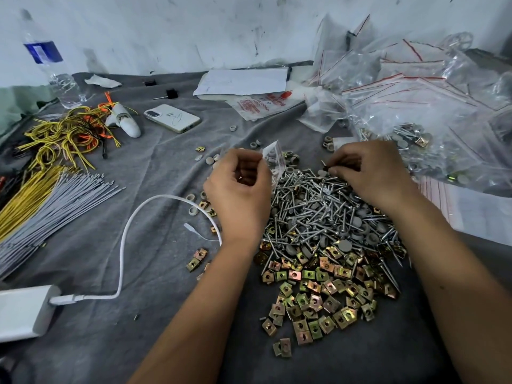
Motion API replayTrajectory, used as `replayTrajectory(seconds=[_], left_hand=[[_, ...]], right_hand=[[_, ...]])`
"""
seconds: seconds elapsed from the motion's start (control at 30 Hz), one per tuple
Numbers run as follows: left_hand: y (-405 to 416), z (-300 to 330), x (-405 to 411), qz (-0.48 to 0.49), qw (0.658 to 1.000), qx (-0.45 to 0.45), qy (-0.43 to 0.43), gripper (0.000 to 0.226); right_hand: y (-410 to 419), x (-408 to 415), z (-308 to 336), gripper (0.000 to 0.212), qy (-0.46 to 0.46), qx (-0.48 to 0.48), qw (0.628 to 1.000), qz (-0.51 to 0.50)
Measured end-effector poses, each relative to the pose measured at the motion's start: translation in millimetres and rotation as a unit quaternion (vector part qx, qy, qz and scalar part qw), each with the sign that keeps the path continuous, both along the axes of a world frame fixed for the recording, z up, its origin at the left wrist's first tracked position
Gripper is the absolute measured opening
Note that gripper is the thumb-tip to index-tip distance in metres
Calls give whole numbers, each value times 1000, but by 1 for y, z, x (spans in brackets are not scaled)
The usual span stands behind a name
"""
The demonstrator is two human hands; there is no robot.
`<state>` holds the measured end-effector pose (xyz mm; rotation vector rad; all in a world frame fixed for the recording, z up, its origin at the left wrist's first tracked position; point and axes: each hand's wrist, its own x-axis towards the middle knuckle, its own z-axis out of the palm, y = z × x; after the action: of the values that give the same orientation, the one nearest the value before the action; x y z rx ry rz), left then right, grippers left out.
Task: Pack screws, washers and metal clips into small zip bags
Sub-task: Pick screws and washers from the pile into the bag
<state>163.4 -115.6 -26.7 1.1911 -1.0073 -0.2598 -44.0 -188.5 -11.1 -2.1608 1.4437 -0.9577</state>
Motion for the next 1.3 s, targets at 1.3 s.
replayTrajectory(seconds=[1.3], left_hand=[[1,-1,-5,-11,997,-1,-79,11]], right_hand=[[3,13,-10,29,109,-20,994,-10]])
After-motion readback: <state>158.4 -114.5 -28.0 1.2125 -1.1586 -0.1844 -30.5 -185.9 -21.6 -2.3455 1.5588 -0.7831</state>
